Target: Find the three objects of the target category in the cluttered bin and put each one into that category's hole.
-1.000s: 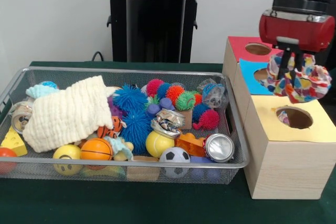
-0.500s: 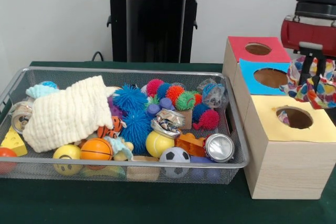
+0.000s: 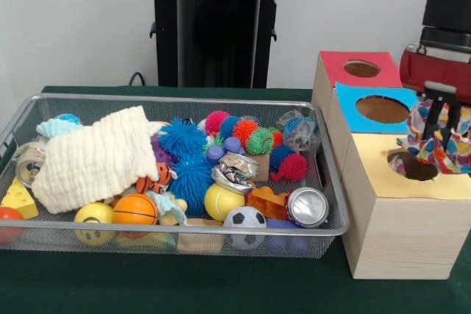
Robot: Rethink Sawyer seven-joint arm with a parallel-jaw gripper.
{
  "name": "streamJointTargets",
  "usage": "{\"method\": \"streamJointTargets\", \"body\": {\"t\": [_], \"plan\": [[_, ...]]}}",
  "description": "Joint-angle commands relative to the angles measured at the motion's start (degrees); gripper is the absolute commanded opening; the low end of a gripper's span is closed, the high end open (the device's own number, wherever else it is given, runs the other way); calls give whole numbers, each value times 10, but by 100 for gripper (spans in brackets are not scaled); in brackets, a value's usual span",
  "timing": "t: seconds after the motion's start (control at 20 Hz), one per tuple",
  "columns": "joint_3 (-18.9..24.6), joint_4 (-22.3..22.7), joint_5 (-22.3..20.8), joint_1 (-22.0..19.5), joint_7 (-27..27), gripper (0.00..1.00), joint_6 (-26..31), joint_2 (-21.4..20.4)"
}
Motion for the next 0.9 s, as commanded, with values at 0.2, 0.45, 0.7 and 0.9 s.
{"method": "streamJointTargets", "body": {"t": [0.2,0.45,0.7,0.9], "plan": [[-9,-5,41,5,133,0,-31,84],[-3,6,52,7,128,0,-63,98],[-5,28,59,13,122,0,-84,98],[9,49,56,3,104,0,-93,86]]}}
